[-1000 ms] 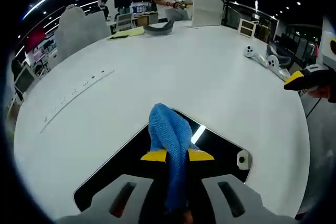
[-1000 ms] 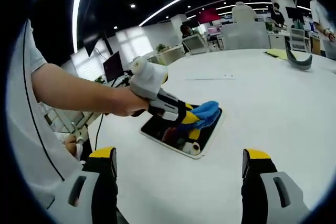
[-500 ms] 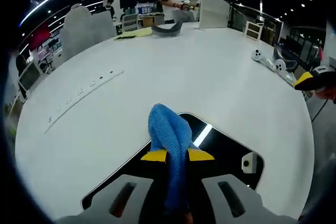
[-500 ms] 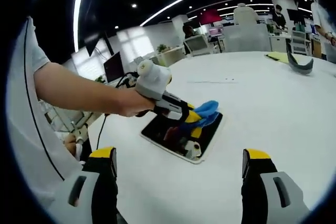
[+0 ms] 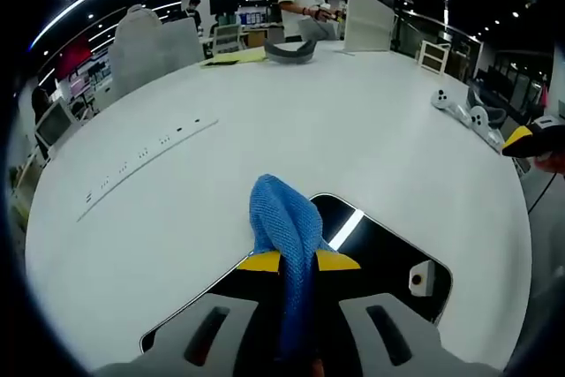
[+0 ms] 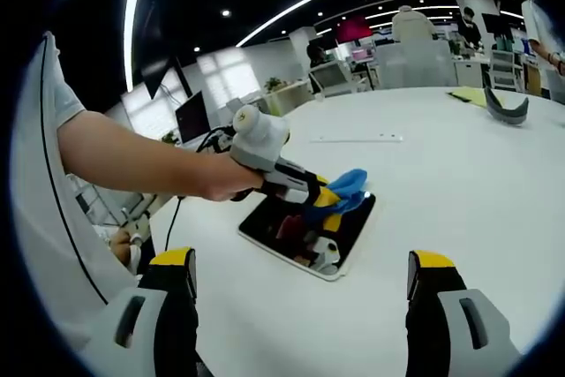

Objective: Wipe the mirror surface with the cleaning cloth until all visible marks leave the cleaned area.

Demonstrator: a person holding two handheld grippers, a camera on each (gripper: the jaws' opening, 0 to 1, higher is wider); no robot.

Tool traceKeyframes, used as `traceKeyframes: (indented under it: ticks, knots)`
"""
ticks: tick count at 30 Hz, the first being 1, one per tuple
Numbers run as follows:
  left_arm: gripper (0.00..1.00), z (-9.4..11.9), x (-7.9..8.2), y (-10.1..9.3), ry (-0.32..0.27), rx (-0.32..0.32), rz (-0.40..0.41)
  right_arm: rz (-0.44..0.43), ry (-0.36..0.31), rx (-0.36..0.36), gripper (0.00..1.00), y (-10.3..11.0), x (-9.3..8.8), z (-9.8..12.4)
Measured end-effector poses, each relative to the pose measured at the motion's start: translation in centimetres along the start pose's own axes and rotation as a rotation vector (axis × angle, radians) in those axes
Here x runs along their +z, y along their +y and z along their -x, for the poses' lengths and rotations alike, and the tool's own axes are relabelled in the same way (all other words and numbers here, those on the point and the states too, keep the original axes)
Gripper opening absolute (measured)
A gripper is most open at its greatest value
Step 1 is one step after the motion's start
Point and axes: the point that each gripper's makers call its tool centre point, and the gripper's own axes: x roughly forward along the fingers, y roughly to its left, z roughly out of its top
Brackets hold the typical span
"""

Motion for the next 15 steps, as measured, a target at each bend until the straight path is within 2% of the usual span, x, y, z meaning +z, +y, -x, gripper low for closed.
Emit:
traceKeyframes:
  ticks: [15]
  knots:
    - [0.1,0.0,0.0,0.41,0.017,0.018,0.016,-0.005,0.013,-0.001,1.0,0.19,-0.79,0.32]
